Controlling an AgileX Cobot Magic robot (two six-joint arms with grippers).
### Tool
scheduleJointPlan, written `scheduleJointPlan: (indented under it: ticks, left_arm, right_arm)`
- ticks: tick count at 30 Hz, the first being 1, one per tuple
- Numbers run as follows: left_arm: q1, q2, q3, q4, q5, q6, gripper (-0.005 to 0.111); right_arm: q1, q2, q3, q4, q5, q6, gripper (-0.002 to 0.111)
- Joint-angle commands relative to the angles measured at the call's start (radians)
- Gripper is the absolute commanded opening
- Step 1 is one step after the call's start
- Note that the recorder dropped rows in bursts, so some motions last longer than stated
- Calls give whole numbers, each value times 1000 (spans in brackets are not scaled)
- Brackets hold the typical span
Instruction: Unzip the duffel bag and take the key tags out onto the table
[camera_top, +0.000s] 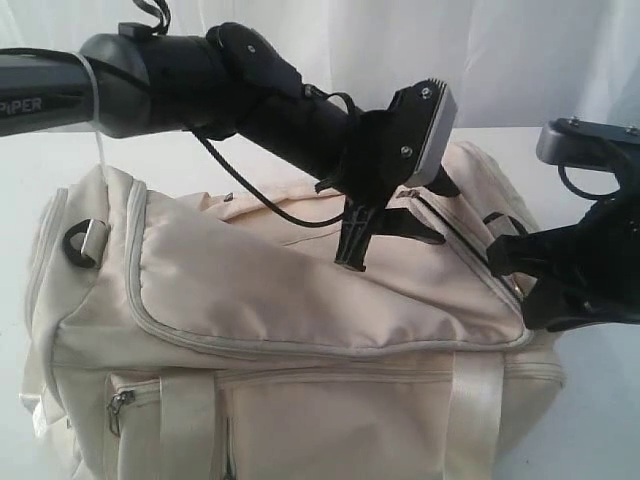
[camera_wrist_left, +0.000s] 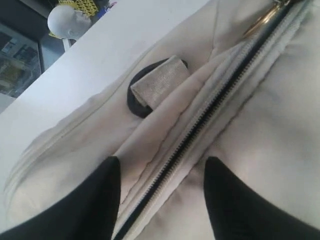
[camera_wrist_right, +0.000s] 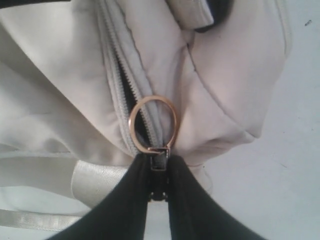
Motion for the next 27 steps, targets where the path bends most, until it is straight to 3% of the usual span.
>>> scheduleJointPlan:
  ticks: [1, 9, 21, 27]
  left_arm:
    - [-25, 4, -5, 26, 2, 162, 56]
    - [-87, 5, -5, 87, -88, 162, 56]
    - [-94, -20, -5, 111, -70, 160, 56]
    - [-94, -28, -5, 119, -61, 160, 83]
  right_arm:
    - [-1, -7, 14, -18, 44, 11, 0]
    - [-1, -7, 14, -16, 36, 24, 0]
    - [-1, -7, 14, -16, 36, 24, 0]
    - [-1, -7, 14, -16, 36, 24, 0]
